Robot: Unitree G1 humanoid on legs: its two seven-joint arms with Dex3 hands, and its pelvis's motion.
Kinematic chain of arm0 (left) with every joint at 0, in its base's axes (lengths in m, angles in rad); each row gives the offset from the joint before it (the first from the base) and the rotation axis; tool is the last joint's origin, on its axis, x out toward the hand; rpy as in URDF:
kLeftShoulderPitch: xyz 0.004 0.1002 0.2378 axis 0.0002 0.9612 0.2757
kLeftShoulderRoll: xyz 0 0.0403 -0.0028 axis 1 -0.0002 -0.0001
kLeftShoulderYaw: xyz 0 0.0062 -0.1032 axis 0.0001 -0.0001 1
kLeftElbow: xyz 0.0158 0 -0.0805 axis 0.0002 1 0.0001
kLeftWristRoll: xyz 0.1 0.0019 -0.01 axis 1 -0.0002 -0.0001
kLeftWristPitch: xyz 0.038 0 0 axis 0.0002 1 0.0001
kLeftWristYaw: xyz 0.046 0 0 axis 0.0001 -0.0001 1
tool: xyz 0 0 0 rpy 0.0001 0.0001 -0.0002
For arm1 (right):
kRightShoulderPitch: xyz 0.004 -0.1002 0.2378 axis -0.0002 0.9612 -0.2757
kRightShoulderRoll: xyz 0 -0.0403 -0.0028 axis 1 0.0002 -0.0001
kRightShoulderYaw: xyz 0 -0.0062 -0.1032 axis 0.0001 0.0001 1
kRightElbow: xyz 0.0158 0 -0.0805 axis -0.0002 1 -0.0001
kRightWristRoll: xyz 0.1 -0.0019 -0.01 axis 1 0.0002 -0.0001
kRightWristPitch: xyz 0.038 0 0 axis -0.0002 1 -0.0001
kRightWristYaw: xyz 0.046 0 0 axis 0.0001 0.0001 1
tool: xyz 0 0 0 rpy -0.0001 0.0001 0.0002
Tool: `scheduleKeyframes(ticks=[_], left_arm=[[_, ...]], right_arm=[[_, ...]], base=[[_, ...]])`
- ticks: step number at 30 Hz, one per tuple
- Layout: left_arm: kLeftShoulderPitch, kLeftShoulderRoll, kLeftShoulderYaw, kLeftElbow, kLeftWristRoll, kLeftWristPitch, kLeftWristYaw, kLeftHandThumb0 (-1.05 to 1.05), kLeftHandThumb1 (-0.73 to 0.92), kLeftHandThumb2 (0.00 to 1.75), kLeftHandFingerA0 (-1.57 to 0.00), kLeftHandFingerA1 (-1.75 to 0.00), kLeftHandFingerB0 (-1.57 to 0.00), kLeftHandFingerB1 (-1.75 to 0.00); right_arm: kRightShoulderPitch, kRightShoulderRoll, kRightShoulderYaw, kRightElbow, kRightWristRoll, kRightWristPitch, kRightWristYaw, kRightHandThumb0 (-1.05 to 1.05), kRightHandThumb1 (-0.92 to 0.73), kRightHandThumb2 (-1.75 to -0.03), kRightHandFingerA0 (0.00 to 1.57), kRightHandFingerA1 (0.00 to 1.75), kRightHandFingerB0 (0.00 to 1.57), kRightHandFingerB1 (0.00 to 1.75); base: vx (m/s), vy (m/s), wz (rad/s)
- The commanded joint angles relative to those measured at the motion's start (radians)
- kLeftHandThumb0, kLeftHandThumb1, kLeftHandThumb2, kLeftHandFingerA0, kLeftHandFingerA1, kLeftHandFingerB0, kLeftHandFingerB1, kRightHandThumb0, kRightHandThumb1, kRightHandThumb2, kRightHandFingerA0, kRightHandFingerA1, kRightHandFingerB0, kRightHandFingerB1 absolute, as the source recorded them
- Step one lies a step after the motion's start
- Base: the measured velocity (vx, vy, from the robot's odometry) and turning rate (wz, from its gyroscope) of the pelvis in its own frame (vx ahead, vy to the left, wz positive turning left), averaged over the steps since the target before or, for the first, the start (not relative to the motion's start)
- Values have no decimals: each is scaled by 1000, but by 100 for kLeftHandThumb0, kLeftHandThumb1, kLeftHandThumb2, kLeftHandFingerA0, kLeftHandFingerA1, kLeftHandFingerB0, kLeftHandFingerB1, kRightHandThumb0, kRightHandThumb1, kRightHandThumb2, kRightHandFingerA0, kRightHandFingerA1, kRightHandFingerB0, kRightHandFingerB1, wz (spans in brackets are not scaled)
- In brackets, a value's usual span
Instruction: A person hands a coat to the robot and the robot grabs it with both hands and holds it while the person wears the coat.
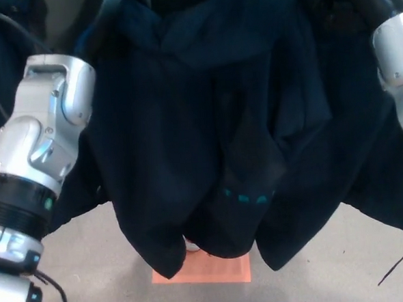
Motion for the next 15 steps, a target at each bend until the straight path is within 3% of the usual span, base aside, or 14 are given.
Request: scheduleKeyframes(ticks=[1,4,5,10,15], left_arm=[[-335,123,181,118,-41,-130,489,-34,83,65,-92,-175,-67,-165],[-356,135,188,139,-50,-152,482,-34,83,65,-92,-175,-67,-165],[-387,158,185,154,-42,-158,473,-33,85,65,-94,-175,-69,-169],[-484,218,183,214,-47,-199,436,-39,84,66,-94,-175,-70,-172],[-573,265,158,269,-9,-178,442,-40,86,65,-92,-175,-70,-167]], right_arm=[[-284,-136,-174,77,-43,-148,-477,-37,-86,-67,102,175,77,168],[-296,-148,-178,94,-38,-173,-484,-37,-86,-67,102,175,77,168],[-311,-177,-178,99,-38,-187,-455,-38,-88,-67,98,175,72,169],[-369,-271,-177,139,-35,-256,-393,-36,-85,-66,97,175,74,164],[-448,-344,-165,200,-39,-312,-360,-37,-86,-66,99,175,76,164]], base=[[0,0,0],[0,0,0],[0,0,0],[0,0,0],[0,0,0]])
